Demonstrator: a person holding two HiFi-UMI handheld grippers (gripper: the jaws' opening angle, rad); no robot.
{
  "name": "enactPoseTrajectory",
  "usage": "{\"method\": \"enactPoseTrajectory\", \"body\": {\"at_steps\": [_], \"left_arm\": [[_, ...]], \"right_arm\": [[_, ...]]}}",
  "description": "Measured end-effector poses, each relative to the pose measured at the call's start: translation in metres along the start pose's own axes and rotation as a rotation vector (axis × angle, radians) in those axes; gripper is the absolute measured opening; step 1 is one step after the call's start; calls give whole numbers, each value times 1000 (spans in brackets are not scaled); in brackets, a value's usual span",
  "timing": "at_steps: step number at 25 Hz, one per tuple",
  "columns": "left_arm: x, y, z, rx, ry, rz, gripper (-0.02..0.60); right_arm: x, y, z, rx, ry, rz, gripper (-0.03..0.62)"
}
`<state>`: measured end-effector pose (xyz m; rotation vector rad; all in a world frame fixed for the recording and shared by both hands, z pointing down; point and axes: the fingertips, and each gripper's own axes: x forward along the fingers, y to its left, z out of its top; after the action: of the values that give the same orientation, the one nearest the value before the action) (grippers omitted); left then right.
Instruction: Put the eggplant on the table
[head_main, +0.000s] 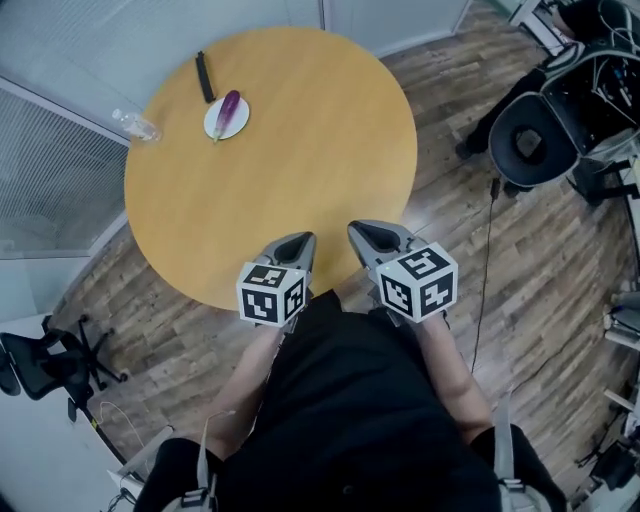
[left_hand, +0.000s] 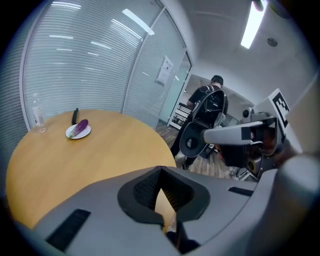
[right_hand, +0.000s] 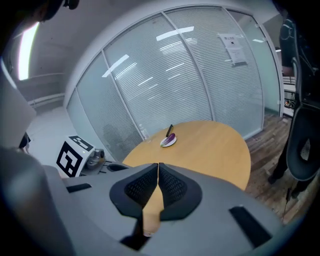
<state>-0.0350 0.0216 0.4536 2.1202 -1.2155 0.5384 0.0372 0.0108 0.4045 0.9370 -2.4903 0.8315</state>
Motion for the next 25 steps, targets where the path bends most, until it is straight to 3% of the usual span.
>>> {"method": "enactPoseTrajectory", "body": {"at_steps": [3,8,17,21,25], "left_arm": [[6,-44,-3,116,15,8,11],[14,-110,-8,141,12,-25,11],[18,-198,-38,111,-27,-2,11],[14,-218,-63,61,-28,36,11],[-1,-222,-67,5,-55,64,11]], "right_arm": [[-39,-28,-12,51,-22,-4,18],[-109,-71,-32,100,-34,-42,18],[-212,-129,-78,116,-29,-65,18],[-229,-142,-99,119,20,-18,18],[-234,-124,-90,101,25,74,18]]}}
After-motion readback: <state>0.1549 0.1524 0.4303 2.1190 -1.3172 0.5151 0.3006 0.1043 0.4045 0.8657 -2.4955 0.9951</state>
